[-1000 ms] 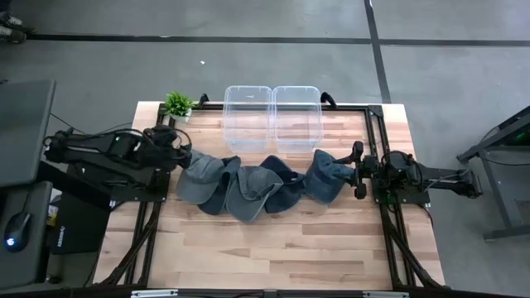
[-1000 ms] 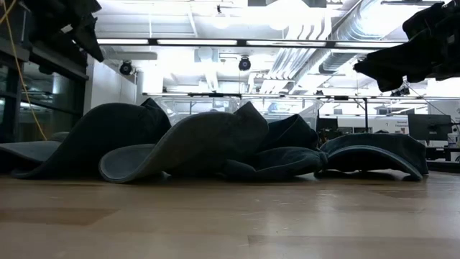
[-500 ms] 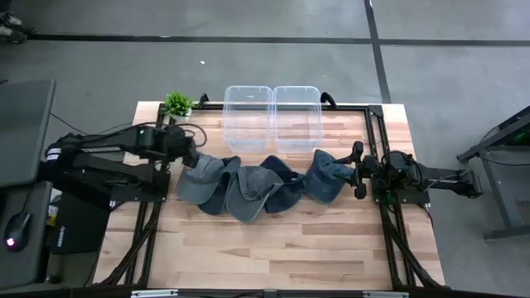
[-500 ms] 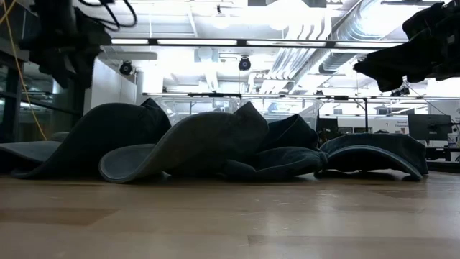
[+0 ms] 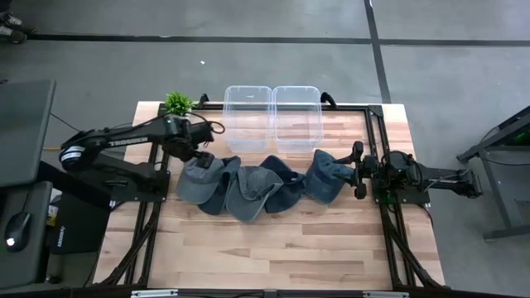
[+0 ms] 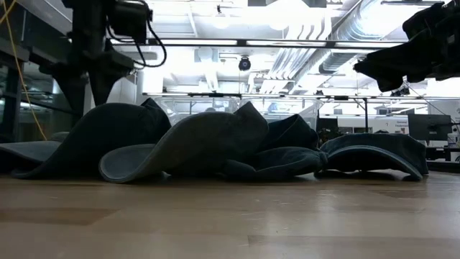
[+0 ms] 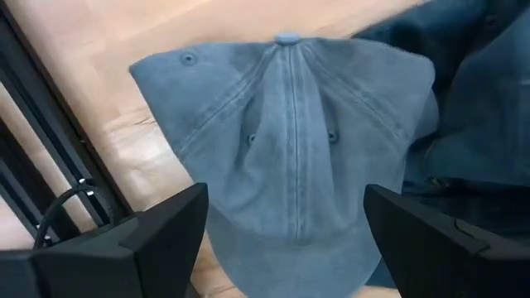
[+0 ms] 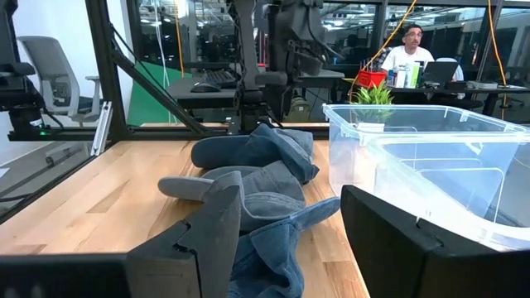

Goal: Pick & Place hat
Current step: Put the left gray cap into the left transparent bin

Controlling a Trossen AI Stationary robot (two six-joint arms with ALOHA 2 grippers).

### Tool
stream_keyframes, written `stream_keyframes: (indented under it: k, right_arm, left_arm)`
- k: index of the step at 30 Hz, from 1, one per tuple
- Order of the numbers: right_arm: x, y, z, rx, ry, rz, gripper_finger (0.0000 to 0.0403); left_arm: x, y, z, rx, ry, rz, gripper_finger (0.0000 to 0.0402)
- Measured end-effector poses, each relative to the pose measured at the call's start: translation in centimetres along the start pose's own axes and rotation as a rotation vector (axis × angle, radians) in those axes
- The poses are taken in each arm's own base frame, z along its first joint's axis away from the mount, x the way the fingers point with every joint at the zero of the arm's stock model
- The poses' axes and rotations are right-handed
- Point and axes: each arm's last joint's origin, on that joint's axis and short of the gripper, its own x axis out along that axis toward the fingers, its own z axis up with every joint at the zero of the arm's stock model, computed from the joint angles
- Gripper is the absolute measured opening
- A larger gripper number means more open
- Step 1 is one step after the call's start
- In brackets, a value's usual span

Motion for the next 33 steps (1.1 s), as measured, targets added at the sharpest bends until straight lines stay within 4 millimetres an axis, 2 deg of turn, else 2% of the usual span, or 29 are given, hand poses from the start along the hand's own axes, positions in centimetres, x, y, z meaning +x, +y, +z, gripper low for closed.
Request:
stream_keyframes:
  k: [8, 15, 18, 26, 33]
  right_arm:
    - [0.0, 0.0, 0.0, 0.000, 0.000, 0.000, 0.0205]
    - [0.0, 0.0, 0.0, 0.000, 0.000, 0.000, 0.0204]
    - [0.0, 0.0, 0.0, 0.000, 0.000, 0.000, 0.0205]
    - [0.0, 0.0, 0.0, 0.000, 0.000, 0.000, 0.0205]
    - [0.0, 0.0, 0.0, 0.000, -0.001, 0.000, 0.0205]
  left_arm:
    - [1.8, -0.2, 1.4, 0.035, 0.090, 0.031, 0.0321]
    - [2.4, -0.2, 2.2, 0.059, 0.118, 0.004, 0.0321]
    - [3.2, -0.2, 2.1, 0.065, 0.122, -0.020, 0.0321]
    - [5.2, 0.7, 1.1, 0.063, 0.147, 0.051, 0.0321]
    - [5.7, 0.3, 1.2, 0.059, 0.145, -0.036, 0.0321]
